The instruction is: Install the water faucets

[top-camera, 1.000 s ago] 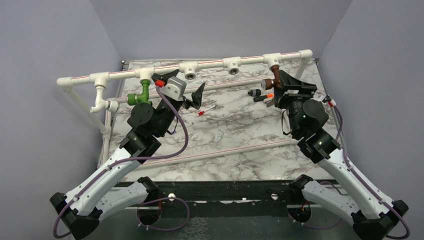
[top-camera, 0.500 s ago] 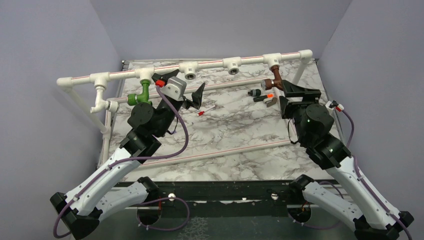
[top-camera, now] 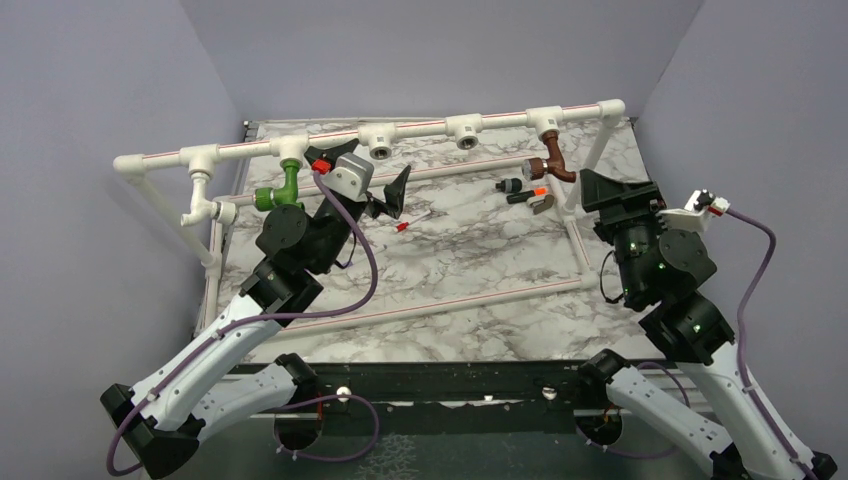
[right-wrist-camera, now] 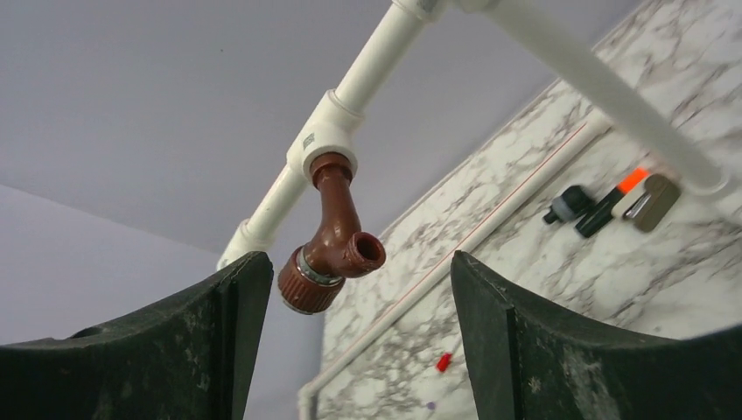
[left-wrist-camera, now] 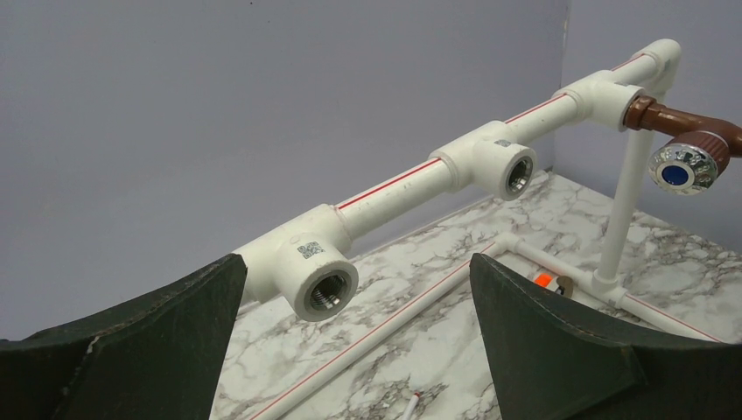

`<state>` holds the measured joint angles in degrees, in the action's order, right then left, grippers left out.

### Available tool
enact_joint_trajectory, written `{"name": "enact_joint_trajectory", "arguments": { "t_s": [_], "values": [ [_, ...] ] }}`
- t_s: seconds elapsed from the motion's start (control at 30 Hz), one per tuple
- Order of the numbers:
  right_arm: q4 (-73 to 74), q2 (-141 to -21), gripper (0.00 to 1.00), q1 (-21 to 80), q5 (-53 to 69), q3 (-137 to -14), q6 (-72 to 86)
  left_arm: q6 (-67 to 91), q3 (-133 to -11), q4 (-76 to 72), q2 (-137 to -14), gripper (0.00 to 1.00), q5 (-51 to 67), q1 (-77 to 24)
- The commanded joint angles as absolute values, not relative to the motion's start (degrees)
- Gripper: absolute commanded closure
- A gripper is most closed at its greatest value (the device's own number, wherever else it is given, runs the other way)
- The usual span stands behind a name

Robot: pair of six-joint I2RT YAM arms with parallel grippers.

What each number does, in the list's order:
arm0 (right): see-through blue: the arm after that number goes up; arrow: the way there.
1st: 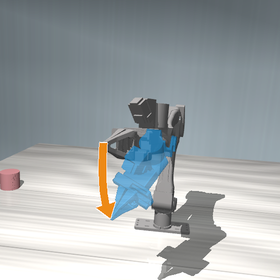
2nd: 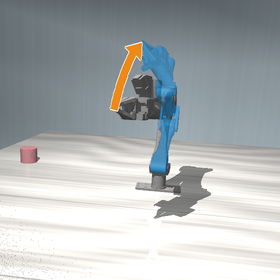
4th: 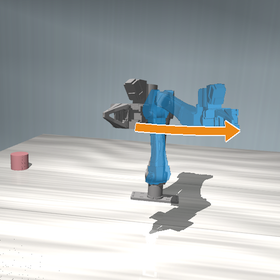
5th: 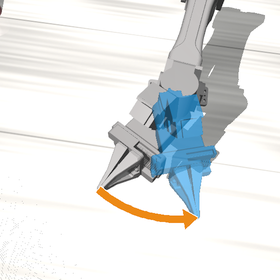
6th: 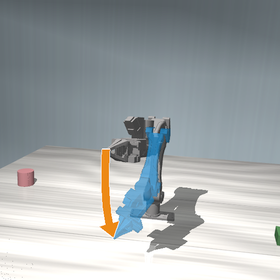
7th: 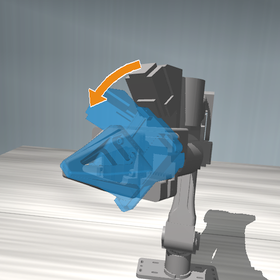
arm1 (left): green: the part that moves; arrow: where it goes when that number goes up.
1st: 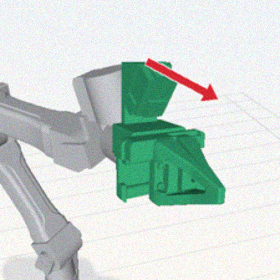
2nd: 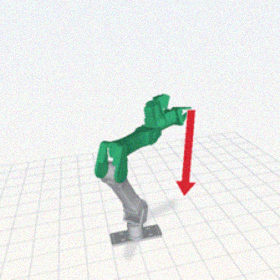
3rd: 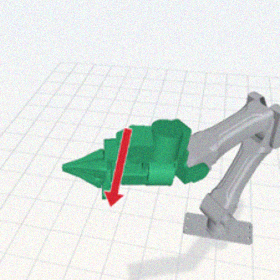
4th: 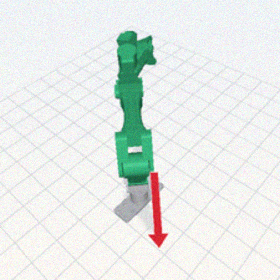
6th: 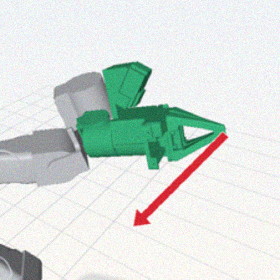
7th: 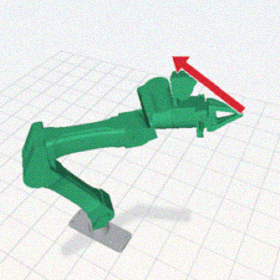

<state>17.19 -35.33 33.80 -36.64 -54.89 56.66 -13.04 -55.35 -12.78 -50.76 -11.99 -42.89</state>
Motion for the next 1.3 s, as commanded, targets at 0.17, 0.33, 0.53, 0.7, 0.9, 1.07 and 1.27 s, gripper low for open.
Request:
{"name": "enact_joint_trajectory", "arguments": {
  "t_s": [0.17, 0.33, 0.53, 0.7, 0.9, 1.07, 1.27],
  "values": [
    [9.77, -33.68, 0.20, 34.11, -30.98, -58.43, 9.73, -13.25, -54.98, -13.54, -50.43, 0.01, -11.27, -43.33],
    [11.47, -34.42, 0.14, 34.17, -22.26, -60.29, -9.17, -13.09, -54.94, -13.54, -50.62, 0.01, -11.03, -43.37],
    [21.36, -37.85, 0.10, 34.12, -11.46, -63.41, -28.69, -13.07, -54.93, -13.54, -50.62, 0.01, -11.06, -43.33],
    [26.44, -38.55, 0.10, 34.16, -2.57, -61.90, -45.37, -12.96, -54.91, -13.54, -50.63, 0.01, -11.03, -43.33],
    [25.88, -40.21, 0.10, 34.13, -3.86, -61.02, -59.32, -12.99, -54.94, -13.60, -50.37, 0.01, -11.07, -43.46],
    [23.05, -41.91, 0.11, 34.13, -7.09, -59.82, -69.17, -13.10, -54.93, -13.60, -50.38, 0.01, -11.15, -43.42],
    [13.20, -42.20, 0.11, 34.19, -9.16, -56.26, -76.40, -12.93, -54.93, -13.62, -50.71, 0.01, -11.06, -43.51]
  ]
}}
